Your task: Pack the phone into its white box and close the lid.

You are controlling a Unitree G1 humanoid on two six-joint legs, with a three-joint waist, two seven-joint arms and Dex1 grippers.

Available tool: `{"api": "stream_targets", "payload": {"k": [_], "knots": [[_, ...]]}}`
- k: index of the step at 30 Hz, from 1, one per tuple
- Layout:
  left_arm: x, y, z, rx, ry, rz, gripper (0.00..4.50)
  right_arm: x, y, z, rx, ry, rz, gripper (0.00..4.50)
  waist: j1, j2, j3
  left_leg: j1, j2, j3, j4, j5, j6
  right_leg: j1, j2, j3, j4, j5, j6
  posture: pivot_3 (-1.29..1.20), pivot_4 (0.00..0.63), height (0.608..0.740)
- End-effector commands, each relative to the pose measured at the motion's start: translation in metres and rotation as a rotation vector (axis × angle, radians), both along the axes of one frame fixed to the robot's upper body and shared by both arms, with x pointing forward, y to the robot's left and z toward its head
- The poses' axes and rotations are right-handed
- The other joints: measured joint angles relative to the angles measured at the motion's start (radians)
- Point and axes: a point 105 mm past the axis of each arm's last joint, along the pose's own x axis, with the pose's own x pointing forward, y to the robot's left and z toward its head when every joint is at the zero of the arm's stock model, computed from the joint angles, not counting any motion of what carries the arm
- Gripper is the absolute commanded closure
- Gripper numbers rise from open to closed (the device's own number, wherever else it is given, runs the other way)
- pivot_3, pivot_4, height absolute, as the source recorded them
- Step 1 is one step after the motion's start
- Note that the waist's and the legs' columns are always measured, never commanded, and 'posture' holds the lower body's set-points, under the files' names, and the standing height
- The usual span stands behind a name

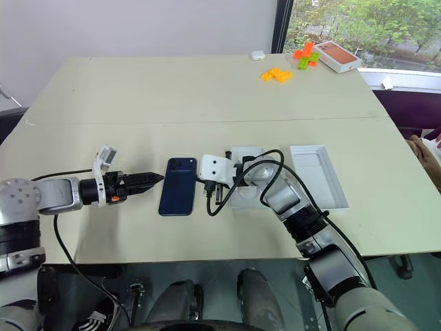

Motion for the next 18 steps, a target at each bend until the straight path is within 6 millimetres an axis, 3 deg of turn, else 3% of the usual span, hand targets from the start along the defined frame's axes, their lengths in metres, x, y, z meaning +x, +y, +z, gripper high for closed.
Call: {"api": "stream_targets", "payload": {"k": [1, 4, 14, 18], "knots": [[0.002, -0.001, -0.006, 0.004, 0.031, 0.002, 0.09, 0.002, 0.005, 0.008, -0.021, -0.080, 0.031, 4.50, 0.001, 0.000, 0.000, 0.000, 0.000, 0.000, 0.000, 0.000, 0.000, 0.000, 0.000, 0.000, 0.000, 0.000, 0.000, 0.00, 0.150, 0.740], [0.002, -0.008, -0.021, 0.045, 0.084, -0.004, 0.09, 0.004, 0.004, 0.002, -0.057, -0.103, 0.033, 4.50, 0.005, 0.000, 0.000, 0.001, 0.000, 0.000, 0.000, 0.000, 0.000, 0.001, 0.000, 0.000, 0.000, 0.000, 0.000, 0.00, 0.150, 0.740], [0.001, -0.029, -0.036, 0.038, 0.142, -0.038, 0.09, -0.001, 0.006, -0.015, -0.142, -0.130, 0.083, 4.50, 0.028, 0.001, -0.001, 0.006, -0.001, 0.000, 0.001, 0.001, 0.001, 0.007, 0.000, 0.000, 0.000, 0.000, 0.000, 0.00, 0.150, 0.740], [0.003, -0.036, -0.035, 0.003, 0.152, -0.040, 0.09, -0.002, 0.011, -0.015, -0.140, -0.134, 0.094, 4.50, 0.028, 0.001, -0.001, 0.018, -0.001, 0.000, 0.000, 0.000, 0.001, 0.019, 0.000, 0.000, -0.002, 0.000, 0.000, 0.00, 0.150, 0.740]]}}
